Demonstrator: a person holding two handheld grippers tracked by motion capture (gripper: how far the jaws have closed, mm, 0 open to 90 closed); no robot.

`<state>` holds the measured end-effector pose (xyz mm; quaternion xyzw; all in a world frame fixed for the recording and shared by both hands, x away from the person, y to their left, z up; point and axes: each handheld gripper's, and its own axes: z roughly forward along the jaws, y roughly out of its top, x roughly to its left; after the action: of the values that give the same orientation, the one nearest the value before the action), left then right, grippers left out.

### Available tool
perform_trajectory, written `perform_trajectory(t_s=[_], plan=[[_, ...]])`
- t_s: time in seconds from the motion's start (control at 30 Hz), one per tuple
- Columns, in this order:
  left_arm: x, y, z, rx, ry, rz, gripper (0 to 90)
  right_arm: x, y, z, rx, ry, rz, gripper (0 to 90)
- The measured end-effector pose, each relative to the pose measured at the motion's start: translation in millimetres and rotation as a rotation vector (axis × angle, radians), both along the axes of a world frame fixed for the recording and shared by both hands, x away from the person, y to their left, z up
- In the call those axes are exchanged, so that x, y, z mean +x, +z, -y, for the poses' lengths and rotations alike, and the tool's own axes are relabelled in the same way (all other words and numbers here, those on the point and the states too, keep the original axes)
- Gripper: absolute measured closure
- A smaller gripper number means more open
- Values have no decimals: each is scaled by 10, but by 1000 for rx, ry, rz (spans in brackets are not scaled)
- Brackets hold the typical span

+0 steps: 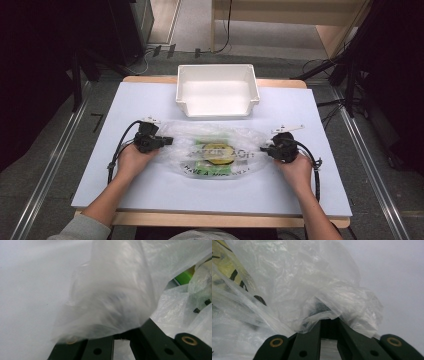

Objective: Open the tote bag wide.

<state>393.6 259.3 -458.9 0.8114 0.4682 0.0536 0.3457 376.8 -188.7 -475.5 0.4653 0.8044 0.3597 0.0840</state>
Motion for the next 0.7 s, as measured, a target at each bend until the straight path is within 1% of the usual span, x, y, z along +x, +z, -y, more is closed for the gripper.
perform_trajectory(t_s=[0.13, 0.2, 0.27, 0.37, 0.47, 0.5, 0.57, 0.6, 0.63, 0.7], plan=[[-2, 7, -6, 12, 2, 1, 900, -29, 0, 46, 2, -5, -7, 900], [-6, 12, -11, 16, 8, -1, 900, -44, 6, 69, -6, -13, -11, 900], [-7, 13, -30, 12, 11, -7, 900, -64, 7, 100, -9, -16, -10, 900], [-15, 18, -62, 12, 17, -14, 900, -100, 8, 162, 1, -25, -26, 900], [-36, 20, -85, 12, 24, -17, 900, -133, 6, 187, 1, -30, -23, 900], [-45, 20, -96, 13, 24, -15, 900, -143, 11, 188, -6, -30, -27, 900], [-59, 20, -124, 3, 35, -22, 900, -161, 16, 186, -24, -32, -17, 900], [-67, 22, -133, 6, 35, -23, 900, -172, 20, 184, -30, -35, -17, 900], [-74, 22, -135, 5, 37, -22, 900, -181, 26, 186, -37, -39, -22, 900], [-68, 29, -132, 3, 48, -36, 900, -187, 34, 173, -49, -48, -21, 900]])
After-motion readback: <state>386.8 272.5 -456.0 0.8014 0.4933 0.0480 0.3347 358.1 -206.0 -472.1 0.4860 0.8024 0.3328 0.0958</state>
